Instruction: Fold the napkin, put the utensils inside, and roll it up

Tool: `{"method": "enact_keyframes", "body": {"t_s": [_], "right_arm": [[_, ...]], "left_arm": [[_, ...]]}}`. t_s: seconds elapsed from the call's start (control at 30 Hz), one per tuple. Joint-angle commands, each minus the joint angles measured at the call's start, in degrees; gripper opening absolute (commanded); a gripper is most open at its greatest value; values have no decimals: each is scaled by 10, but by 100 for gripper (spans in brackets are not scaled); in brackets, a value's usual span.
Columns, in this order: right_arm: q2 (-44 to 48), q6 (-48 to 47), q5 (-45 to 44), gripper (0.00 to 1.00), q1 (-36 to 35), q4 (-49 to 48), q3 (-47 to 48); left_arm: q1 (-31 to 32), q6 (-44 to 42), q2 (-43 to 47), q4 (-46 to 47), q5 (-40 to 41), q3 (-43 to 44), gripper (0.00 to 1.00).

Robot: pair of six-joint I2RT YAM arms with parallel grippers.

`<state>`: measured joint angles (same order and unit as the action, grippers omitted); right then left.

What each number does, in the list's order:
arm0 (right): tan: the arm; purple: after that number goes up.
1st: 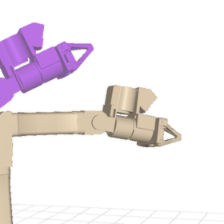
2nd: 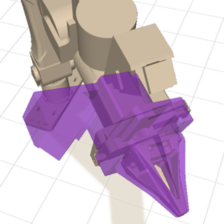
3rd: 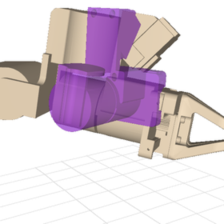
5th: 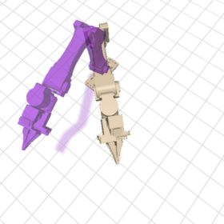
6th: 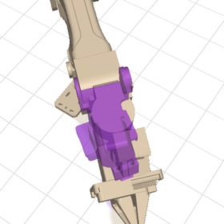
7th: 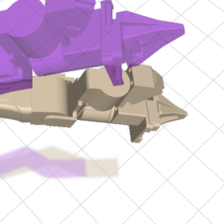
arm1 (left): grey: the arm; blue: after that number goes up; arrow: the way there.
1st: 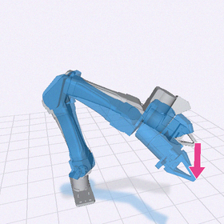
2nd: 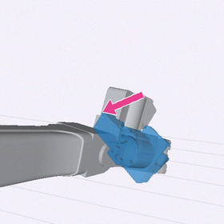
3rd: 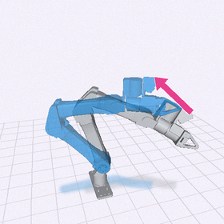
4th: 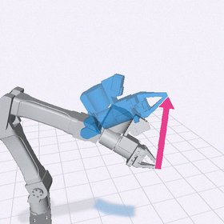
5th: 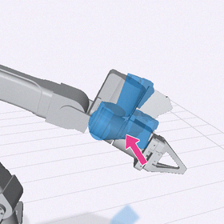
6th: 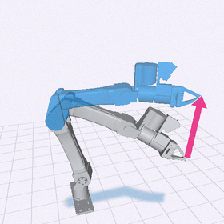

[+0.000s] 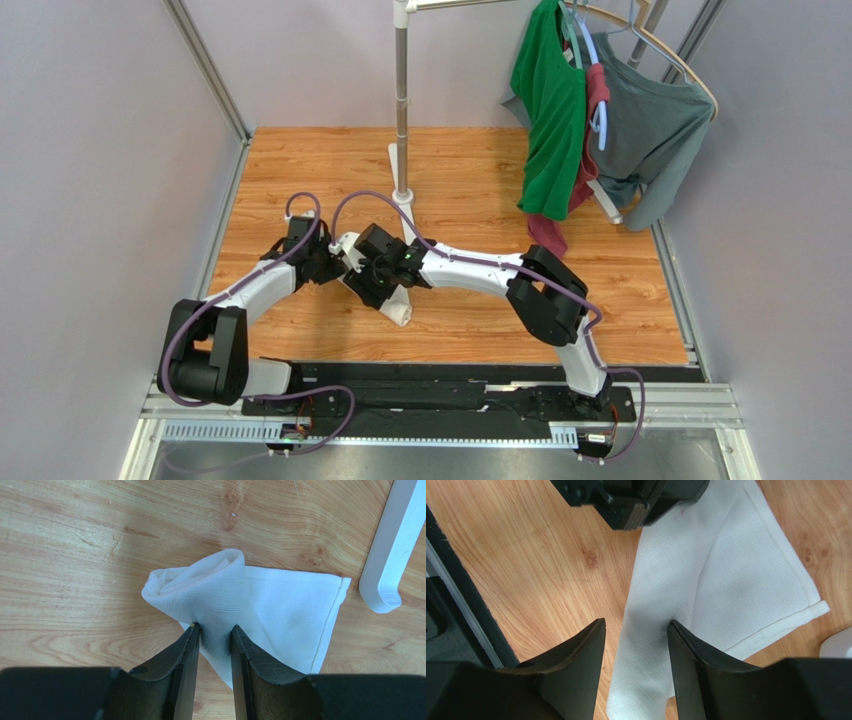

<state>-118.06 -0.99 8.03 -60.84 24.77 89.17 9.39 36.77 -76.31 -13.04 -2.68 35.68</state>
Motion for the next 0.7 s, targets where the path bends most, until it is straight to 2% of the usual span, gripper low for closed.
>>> {"method": "enact_keyframes", "body": {"t_s": [0.0,0.3,0.5,0.53,0.67], "right_arm": [[-18,-7,-6,52,-5,-7,-11],[-41,-8,-39,52,-9,-14,-23],[-67,6,-79,50,-9,-24,-43],[-68,6,-104,46,-9,-24,-48],[-82,37,-116,31,-9,-18,-57]], "left_arm": [[-1,-15,-9,-16,12,12,36],[-1,-16,2,-8,-3,11,38],[-1,-12,22,-16,-10,20,49],[-1,-11,25,-23,-10,25,52],[-1,4,40,-51,7,37,57]]}}
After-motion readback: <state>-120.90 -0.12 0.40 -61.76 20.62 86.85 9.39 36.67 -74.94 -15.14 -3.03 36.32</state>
